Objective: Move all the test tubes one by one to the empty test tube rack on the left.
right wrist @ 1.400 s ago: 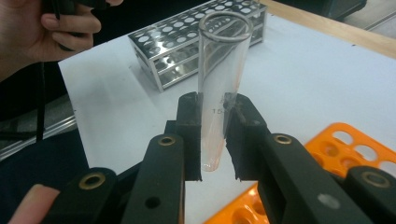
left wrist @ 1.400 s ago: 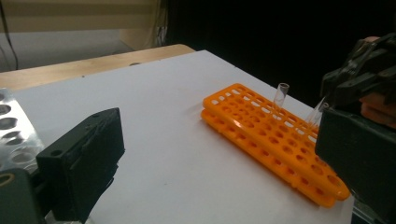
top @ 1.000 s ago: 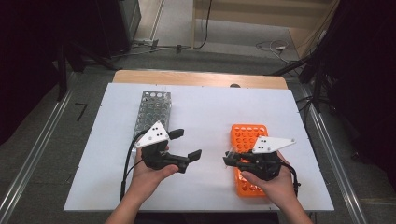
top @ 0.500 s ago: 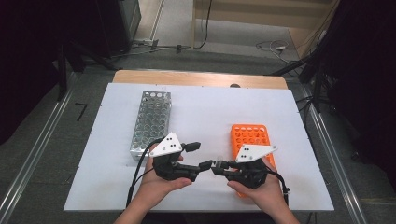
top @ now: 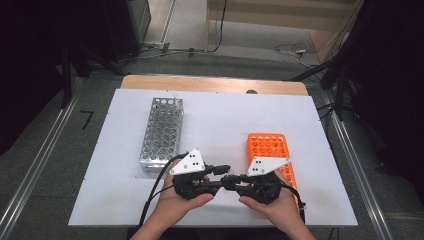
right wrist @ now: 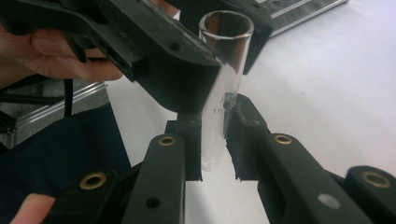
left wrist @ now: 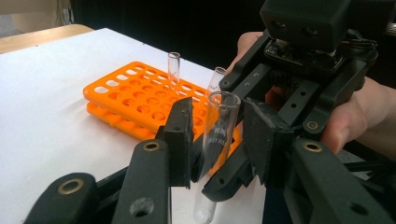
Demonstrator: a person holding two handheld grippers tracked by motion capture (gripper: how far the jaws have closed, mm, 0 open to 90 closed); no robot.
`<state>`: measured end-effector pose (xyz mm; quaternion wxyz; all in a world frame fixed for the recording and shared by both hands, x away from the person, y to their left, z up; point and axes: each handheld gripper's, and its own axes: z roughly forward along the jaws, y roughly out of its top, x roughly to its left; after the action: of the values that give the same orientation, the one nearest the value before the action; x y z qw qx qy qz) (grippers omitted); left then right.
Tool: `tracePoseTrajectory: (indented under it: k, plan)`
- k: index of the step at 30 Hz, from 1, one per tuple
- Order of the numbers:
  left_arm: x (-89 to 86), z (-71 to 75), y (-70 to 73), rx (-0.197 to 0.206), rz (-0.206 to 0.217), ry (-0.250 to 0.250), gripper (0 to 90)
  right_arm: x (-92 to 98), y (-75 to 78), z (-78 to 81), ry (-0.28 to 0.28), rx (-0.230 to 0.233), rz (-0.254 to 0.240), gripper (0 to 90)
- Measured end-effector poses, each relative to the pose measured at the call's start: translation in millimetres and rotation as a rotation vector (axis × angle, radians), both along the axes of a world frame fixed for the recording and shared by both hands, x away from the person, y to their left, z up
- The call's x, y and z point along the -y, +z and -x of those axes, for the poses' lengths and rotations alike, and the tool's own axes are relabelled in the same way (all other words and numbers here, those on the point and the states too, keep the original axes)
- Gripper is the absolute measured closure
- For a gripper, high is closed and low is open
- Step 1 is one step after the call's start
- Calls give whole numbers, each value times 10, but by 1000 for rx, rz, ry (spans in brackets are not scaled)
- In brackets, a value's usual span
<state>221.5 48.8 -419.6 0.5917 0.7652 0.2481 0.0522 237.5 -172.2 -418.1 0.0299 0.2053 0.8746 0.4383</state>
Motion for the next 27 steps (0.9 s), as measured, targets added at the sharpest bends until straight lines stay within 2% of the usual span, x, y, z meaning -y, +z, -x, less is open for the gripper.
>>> tracePoseTrajectory:
  k: [4, 5, 8, 21, 27]
  plan:
    - [31, 6, -12, 6, -11, 4, 651, -19, -2, 13, 7, -2, 2, 743]
    - [36, 8, -15, 9, -13, 5, 703, -25, -7, 14, 10, 0, 3, 743]
    - [42, 14, -16, 19, -17, 4, 735, -25, -7, 12, 12, -2, 3, 743]
    - [29, 9, -3, 25, -4, 19, 758, -4, -9, -4, 14, -9, -11, 739]
    - [-19, -10, 19, 21, 25, 35, 759, 34, 16, -5, 27, -8, -32, 657]
